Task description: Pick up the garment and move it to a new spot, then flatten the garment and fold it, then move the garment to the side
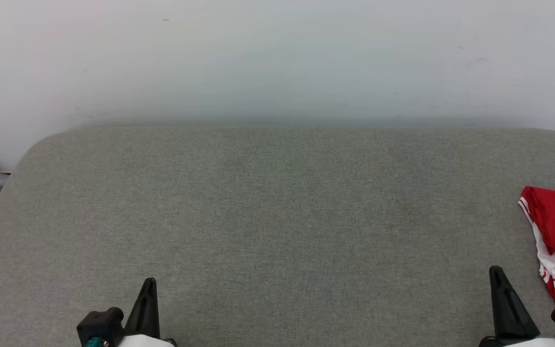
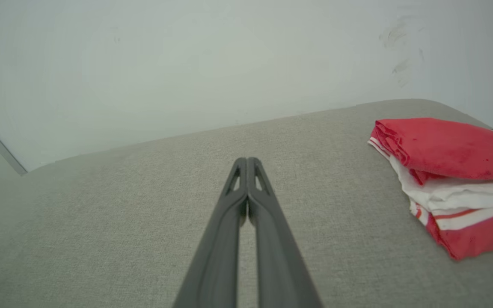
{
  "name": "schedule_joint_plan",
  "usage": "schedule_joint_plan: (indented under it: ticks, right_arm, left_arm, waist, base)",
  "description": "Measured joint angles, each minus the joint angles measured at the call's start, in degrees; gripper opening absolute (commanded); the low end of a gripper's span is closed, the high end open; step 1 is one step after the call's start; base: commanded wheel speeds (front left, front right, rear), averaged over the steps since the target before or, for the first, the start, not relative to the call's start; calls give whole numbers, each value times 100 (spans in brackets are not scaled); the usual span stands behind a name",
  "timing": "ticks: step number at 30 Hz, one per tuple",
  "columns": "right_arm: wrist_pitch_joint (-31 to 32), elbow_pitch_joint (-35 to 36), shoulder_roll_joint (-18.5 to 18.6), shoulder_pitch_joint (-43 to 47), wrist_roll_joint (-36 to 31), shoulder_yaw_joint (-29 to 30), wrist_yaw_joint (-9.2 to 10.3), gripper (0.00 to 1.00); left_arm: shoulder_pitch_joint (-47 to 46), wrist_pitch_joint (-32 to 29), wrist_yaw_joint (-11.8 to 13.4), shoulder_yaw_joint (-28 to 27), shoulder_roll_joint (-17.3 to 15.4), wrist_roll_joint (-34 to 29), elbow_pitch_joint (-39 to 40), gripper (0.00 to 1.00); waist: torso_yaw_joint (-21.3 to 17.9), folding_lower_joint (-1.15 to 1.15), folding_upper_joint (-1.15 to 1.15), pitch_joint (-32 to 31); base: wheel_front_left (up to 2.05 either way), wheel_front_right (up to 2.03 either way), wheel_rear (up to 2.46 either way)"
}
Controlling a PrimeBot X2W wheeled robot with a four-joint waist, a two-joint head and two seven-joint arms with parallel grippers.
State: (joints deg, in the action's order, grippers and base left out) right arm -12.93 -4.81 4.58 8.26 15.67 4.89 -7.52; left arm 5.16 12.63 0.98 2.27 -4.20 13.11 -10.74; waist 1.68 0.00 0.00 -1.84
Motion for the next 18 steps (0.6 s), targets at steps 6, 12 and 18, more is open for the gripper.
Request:
schedule_joint_plan:
  ticks: [6, 12, 18]
  right_arm:
    - [149, -86, -10, -57, 647, 2, 0, 0]
    - [301, -151, -19, -171, 1239, 11, 0, 0]
    - [447, -221, -27, -288, 1815, 15, 0, 0]
  left_arm:
    - [-88, -155, -58, -74, 21, 664, -15, 0]
    - [-160, -298, -133, -123, 38, 1281, -42, 0]
    - [-229, -444, -199, -194, 47, 1864, -58, 0]
  waist:
    - [-9, 0, 0, 11]
    - [-17, 1, 0, 21]
    - [-25, 1, 0, 31]
  base:
    - [0, 0, 0]
    - [0, 0, 0]
    - [0, 0, 0]
